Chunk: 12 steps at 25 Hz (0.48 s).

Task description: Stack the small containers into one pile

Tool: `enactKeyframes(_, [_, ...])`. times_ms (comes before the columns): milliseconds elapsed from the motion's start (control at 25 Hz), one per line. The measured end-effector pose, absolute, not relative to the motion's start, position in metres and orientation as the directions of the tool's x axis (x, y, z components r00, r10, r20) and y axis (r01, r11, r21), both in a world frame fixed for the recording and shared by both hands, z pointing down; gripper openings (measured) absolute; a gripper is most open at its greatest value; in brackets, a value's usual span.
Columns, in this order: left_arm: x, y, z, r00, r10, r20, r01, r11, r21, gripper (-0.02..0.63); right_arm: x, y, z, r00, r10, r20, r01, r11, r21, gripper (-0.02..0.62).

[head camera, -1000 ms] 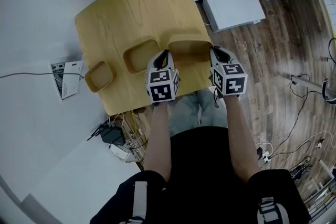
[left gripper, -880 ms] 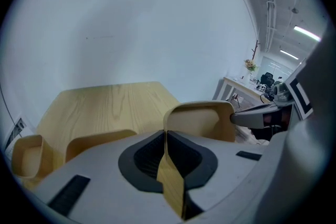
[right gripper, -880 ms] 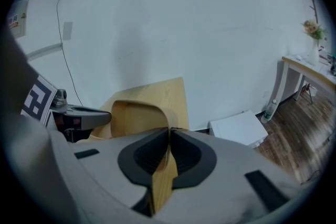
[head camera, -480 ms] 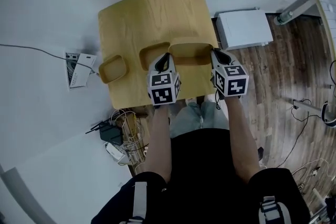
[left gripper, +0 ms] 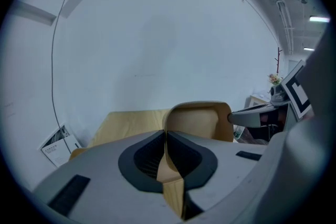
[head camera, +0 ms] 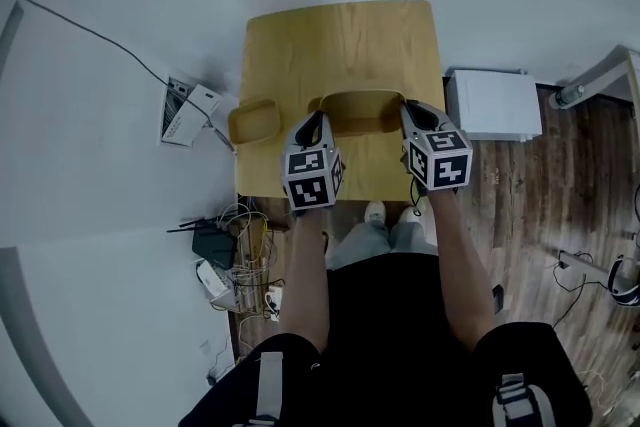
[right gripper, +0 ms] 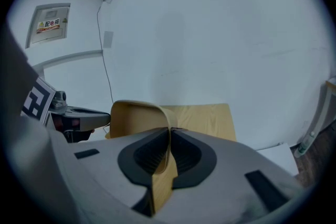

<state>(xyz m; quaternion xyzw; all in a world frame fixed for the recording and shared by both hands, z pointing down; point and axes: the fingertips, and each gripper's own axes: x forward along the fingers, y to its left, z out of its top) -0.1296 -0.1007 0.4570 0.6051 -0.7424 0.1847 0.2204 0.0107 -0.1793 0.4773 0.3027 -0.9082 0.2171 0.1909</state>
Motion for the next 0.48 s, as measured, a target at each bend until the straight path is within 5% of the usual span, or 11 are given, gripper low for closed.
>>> enactKeyframes(480, [-0.177, -0.067, 0.489, -0.184, -0.757, 0.627, -0.964, 0.264, 0.036, 0.012, -0.042, -0.156, 0.506, -0.758, -0.366, 0.540, -0.587, 0.743, -0.321, 0.015])
